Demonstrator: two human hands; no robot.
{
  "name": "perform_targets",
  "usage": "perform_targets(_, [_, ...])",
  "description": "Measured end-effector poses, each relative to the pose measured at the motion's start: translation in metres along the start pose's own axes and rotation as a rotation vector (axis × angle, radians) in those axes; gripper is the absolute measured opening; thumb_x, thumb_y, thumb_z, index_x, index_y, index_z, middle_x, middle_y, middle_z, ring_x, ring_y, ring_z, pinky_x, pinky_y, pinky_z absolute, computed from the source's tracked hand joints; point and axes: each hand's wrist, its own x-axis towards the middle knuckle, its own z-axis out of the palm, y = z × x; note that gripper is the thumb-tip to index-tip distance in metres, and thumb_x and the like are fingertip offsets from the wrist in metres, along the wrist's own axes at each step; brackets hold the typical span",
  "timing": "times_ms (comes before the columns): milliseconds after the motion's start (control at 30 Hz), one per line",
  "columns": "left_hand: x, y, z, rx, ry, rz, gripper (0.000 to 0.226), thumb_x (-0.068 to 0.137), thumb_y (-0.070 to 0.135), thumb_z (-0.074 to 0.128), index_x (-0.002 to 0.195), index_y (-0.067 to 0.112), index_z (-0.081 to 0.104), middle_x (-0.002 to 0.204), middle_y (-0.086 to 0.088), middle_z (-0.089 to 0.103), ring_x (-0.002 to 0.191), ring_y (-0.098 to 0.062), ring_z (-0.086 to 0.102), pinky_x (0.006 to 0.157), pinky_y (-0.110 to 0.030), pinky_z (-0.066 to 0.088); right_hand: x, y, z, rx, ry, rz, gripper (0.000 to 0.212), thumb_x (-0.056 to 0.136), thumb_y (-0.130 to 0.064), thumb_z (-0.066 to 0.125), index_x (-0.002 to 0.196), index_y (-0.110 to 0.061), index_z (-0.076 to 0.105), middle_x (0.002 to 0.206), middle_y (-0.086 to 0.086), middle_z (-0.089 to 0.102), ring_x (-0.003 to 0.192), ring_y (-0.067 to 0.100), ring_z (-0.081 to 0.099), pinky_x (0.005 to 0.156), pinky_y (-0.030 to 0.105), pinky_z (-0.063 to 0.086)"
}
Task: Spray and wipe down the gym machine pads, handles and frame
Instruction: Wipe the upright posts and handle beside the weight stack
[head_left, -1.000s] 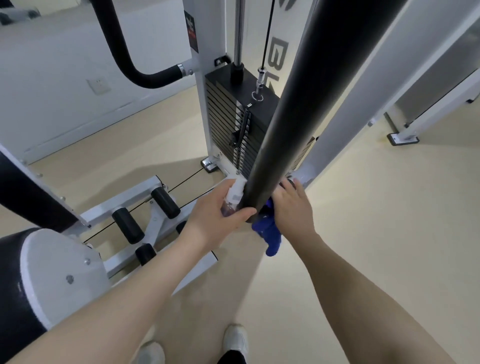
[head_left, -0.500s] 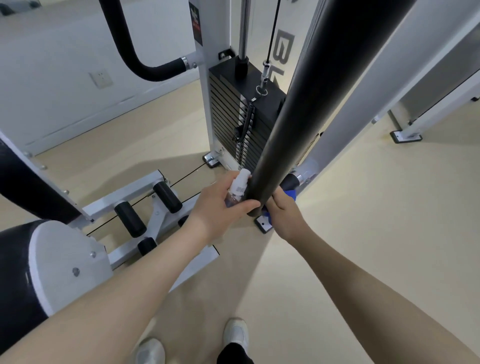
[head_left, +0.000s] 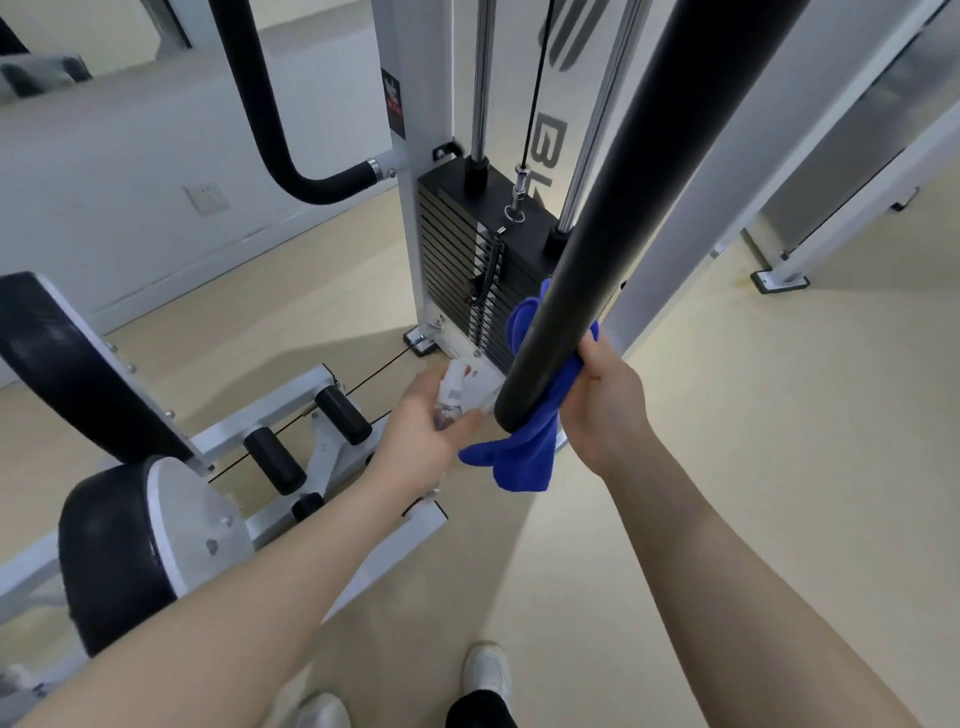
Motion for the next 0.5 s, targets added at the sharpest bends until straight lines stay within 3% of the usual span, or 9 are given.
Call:
perform_targets(100, [0.0,0.002,-0.004,0.056,-0.027,-0.013,0.028,0.087,0.023,0.062,0.11,0.034,0.049,0.077,0.0,0.062,0.069,-0.017,0.061,0.061,-0.024,0.049,0.002,0.032,0.01,-0.356,0.136,0.133,0.017,0.095,-0.021,0.039,0.091,-0.014,0.054,0.092,0.013,0.058,0.085,0.024,0.051,0.085,0.041,0.042])
perform_targets(167, [-0.009,0.0,-0.007,0.027,-0.038,-0.041,0.029,0.087,0.021,0.061,0.11,0.033,0.05,0.082,-0.008,0.064,0.067,-0.019,0.058,0.062,-0.03,0.051,0.001,0.04,0.018,-0.395,0.218,0.183,0.015,0.095,-0.018,0.036,0.092,-0.014,0.05,0.091,0.013,0.054,0.08,0.023,0.05,0.081,0.038,0.039])
perform_targets(267, [-0.024,-0.003,-0.013,0.042,-0.06,-0.029,0.021,0.086,0.019,0.061,0.095,0.035,0.05,0.085,-0.011,0.064,0.067,-0.019,0.057,0.069,-0.039,0.053,-0.01,0.026,0.028,-0.409,0.368,0.245,0.019,0.098,-0.014,0.031,0.106,-0.008,0.048,0.09,0.01,0.05,0.074,0.019,0.047,0.074,0.032,0.037])
perform_targets(333, [-0.031,-0.001,-0.022,0.037,-0.074,-0.008,0.023,0.086,0.019,0.061,0.09,0.039,0.051,0.084,-0.008,0.063,0.067,-0.018,0.056,0.072,-0.039,0.053,-0.028,0.019,0.03,-0.28,0.42,0.312,0.017,0.095,-0.012,0.035,0.101,-0.004,0.049,0.087,0.01,0.049,0.065,0.017,0.043,0.065,0.031,0.038])
perform_targets(400, [-0.034,0.0,-0.028,-0.025,-0.061,-0.011,0.018,0.087,0.02,0.061,0.1,0.029,0.055,0.079,-0.006,0.061,0.065,-0.017,0.055,0.068,-0.036,0.051,-0.049,0.013,0.033,0.004,0.399,0.312,0.015,0.085,-0.01,0.042,0.095,-0.008,0.053,0.084,0.008,0.05,0.055,0.015,0.036,0.055,0.028,0.036])
perform_targets(467, [-0.034,0.001,-0.034,-0.08,-0.033,-0.028,0.021,0.088,0.02,0.06,0.107,0.026,0.054,0.073,-0.004,0.059,0.064,-0.017,0.055,0.064,-0.034,0.051,-0.062,0.005,0.044,0.157,0.449,0.195,0.01,0.088,-0.015,0.042,0.088,-0.016,0.052,0.078,0.007,0.054,0.058,0.017,0.043,0.057,0.029,0.041])
perform_targets(500, [-0.036,0.0,-0.037,-0.108,-0.019,-0.034,0.021,0.089,0.02,0.06,0.108,0.026,0.054,0.071,-0.004,0.058,0.063,-0.017,0.054,0.061,-0.032,0.05,-0.067,0.003,0.052,0.08,0.477,0.108,0.011,0.094,-0.02,0.04,0.09,-0.018,0.051,0.08,0.006,0.057,0.064,0.018,0.05,0.064,0.032,0.044])
